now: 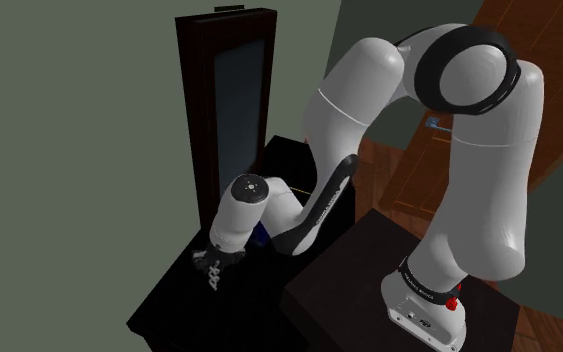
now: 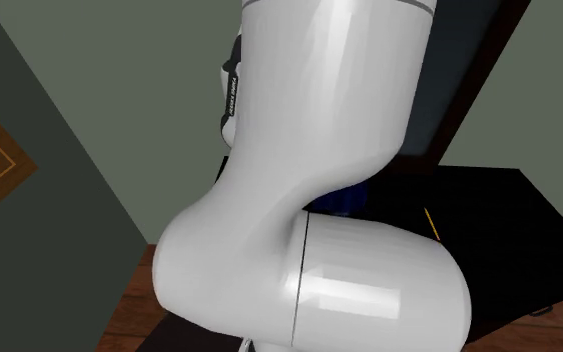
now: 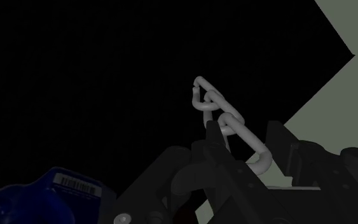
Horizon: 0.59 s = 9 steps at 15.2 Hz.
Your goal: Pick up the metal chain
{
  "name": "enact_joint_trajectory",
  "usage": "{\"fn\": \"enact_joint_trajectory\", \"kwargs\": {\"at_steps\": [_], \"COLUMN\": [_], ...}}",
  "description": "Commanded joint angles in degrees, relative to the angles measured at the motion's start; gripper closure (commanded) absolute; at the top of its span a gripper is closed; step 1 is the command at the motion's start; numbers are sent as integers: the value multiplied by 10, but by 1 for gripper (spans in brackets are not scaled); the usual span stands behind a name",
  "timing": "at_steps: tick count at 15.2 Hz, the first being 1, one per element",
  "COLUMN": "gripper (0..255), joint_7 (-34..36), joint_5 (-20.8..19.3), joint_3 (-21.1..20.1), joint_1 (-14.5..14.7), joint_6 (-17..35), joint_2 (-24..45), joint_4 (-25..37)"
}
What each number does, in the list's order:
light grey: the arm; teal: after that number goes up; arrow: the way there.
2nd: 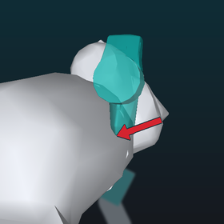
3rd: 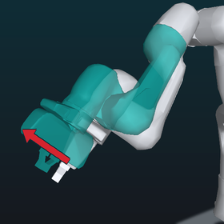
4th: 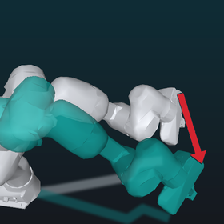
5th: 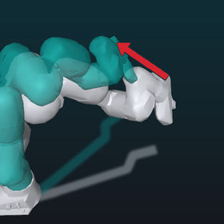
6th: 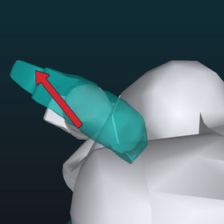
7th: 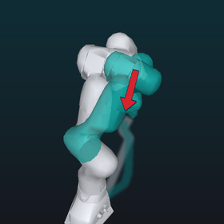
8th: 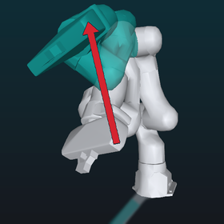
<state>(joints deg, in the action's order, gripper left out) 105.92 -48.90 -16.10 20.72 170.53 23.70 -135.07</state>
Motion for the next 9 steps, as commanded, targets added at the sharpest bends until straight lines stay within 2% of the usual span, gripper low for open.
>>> {"fn": "enact_joint_trajectory", "kwargs": {"at_steps": [1,7,9], "gripper": [255,255,255], "joint_7": [-22,-88,-90], "joint_5": [26,102,104], "joint_3": [-25,-91,-92], "joint_1": [-19,-71,-73], "joint_6": [-13,-44,-45], "joint_2": [-17,-63,-64], "joint_4": [-7,-24,-24]}}
